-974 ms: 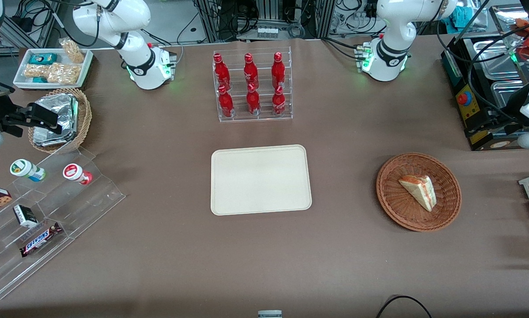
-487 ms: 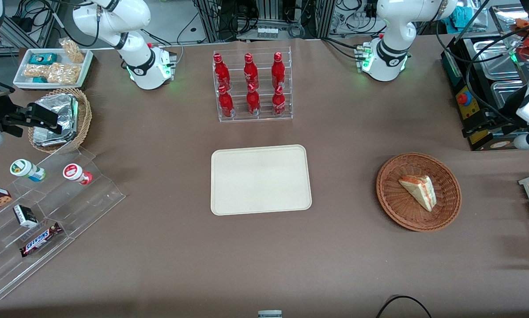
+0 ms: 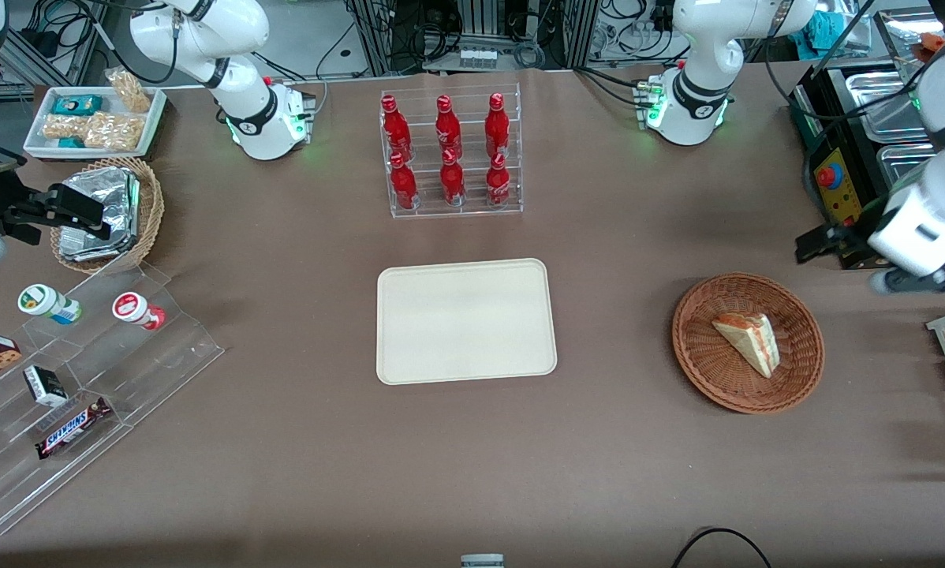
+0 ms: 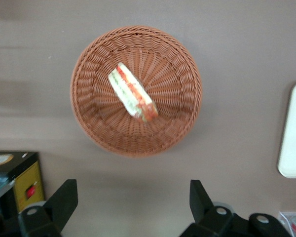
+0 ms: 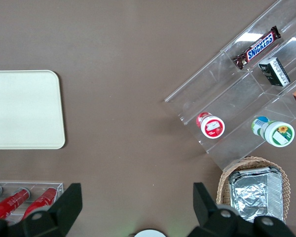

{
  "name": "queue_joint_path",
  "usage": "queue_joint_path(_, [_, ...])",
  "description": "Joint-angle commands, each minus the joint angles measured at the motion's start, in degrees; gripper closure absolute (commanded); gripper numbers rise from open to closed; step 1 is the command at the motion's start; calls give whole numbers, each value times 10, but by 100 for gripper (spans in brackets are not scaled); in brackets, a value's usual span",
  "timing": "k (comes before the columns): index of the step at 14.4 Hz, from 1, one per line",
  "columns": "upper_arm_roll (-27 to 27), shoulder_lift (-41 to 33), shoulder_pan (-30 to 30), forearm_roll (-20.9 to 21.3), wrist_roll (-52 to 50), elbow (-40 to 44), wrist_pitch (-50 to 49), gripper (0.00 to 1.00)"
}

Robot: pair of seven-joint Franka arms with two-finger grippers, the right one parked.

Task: Place sandwich from basket to tray
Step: 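Lower the open left gripper onto the wrapped sandwich in the basket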

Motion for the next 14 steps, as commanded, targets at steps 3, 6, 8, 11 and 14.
queue_joint_path(3, [4, 0, 0, 5, 4, -165, 225, 0])
queue_joint_path(6, [6, 28, 1, -2, -11, -214, 336, 0])
queue_joint_path(8, [5, 41, 15, -4, -60, -211, 345, 0])
queue_joint_path(11, [4, 67, 16, -56, -171, -204, 362, 0])
queue_joint_path(14, [4, 95, 12, -78, -308, -196, 397, 0])
